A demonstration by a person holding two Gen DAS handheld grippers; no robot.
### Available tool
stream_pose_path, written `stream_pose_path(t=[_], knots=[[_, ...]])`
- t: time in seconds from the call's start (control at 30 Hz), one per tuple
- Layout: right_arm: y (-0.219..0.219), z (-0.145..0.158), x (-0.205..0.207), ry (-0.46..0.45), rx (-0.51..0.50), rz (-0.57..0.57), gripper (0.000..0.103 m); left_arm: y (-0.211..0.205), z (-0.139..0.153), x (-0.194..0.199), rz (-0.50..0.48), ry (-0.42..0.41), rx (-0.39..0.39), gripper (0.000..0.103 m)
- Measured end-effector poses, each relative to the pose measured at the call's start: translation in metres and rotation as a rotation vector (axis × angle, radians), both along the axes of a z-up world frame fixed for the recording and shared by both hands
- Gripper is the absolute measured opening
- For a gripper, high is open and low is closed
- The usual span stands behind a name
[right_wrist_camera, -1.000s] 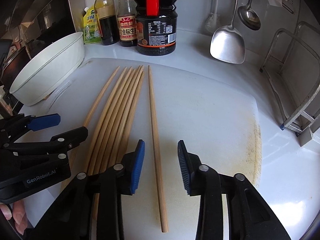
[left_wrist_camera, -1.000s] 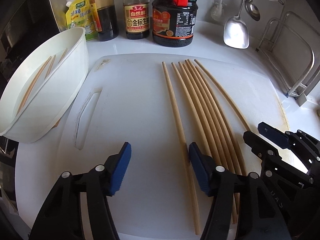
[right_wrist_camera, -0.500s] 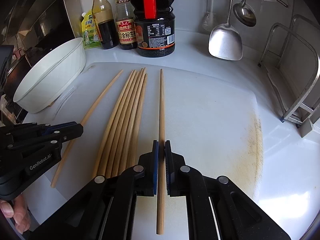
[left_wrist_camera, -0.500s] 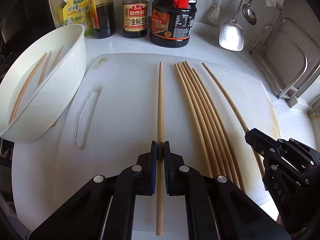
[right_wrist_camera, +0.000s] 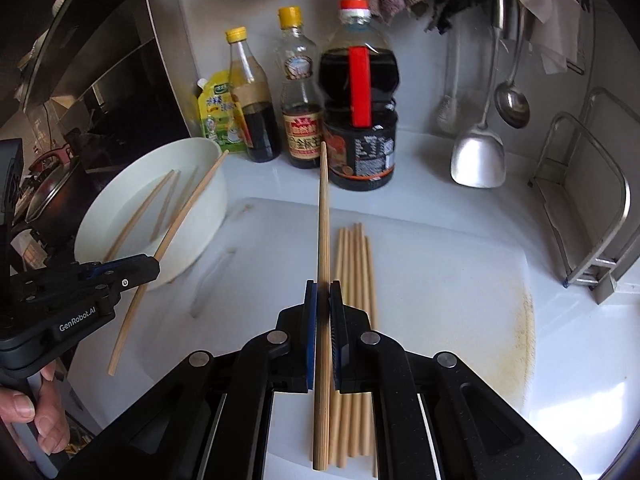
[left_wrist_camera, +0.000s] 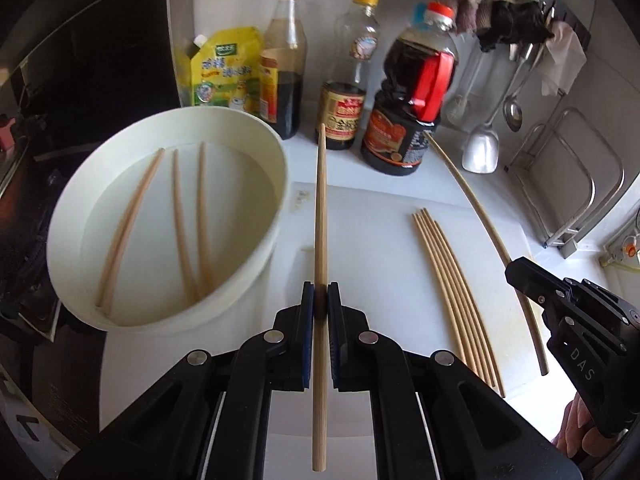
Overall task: Organize utensils
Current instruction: 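Carry both held chopsticks over the white water basin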
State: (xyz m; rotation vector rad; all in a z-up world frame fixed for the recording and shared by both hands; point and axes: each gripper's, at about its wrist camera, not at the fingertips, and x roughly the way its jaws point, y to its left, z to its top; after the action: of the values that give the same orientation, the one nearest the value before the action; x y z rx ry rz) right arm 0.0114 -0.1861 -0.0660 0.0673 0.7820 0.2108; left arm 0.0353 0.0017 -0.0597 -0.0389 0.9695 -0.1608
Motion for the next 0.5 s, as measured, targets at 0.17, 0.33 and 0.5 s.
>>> stream_pose_path(t=[0.17, 0.33, 0.5], knots=[[0.058, 0.02, 0.022, -0.032, 0.032, 0.059, 0.006, 0.061, 0.019, 0.011, 0.064, -0.035, 0.036, 0.007], [0.121, 0.031, 0.052, -0.045, 0.051, 0.118, 0.006, 0.118, 0.032, 0.032, 0.095, -0.061, 0.077, 0.008], [0.173, 0.029, 0.08, -0.022, 0.052, 0.151, 0.006, 0.157, 0.029, 0.056, 0.097, -0.05, 0.081, 0.008]])
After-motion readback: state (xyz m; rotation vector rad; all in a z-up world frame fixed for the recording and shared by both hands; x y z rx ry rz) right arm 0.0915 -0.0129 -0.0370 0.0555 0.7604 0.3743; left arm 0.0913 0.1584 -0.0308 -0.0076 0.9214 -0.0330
